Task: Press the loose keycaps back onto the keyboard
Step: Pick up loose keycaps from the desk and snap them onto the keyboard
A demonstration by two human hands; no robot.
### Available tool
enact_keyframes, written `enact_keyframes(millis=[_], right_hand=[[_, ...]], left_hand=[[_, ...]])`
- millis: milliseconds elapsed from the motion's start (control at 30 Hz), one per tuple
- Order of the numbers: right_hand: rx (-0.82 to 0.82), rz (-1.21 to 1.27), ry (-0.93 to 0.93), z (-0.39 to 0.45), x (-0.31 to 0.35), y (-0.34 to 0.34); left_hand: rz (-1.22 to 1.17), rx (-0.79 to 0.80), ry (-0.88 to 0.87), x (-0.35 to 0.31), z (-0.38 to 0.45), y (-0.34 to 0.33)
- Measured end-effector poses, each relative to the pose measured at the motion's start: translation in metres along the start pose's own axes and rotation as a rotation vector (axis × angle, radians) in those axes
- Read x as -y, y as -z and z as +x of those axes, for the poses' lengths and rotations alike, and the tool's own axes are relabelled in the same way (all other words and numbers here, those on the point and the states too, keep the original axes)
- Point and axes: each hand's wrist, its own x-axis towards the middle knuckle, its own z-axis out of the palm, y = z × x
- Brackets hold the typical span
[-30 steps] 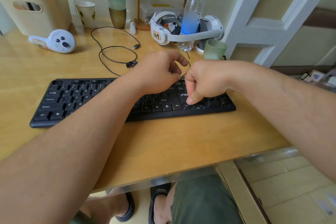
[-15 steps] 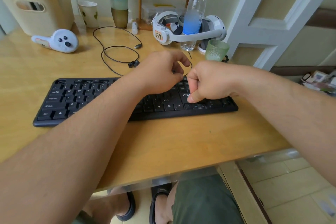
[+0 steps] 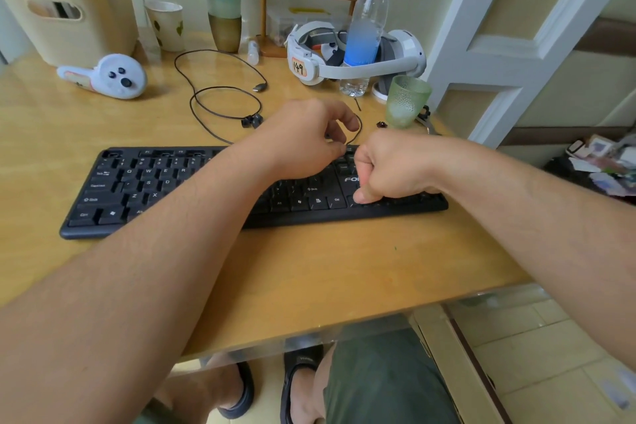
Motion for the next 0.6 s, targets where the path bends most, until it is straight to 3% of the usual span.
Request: enact_keyframes(millis=[167,333,600], right_hand=[[-0.001,0.048,-0.005,-0.001,-0.006,0.005],[-0.117,0.192,0.028,-0.010,-0.028,-0.004],[-0.594,0.285,0.179,-0.022,-0.056,-0.059]], left_hand=[[0.052,0.081,-0.019,-0.004,-0.005,0.005],[0.056,0.232,-0.019,-0.013,-0.010,0.006],[0.161,0.292,-0.031,-0.024,-0.011,-0.004]])
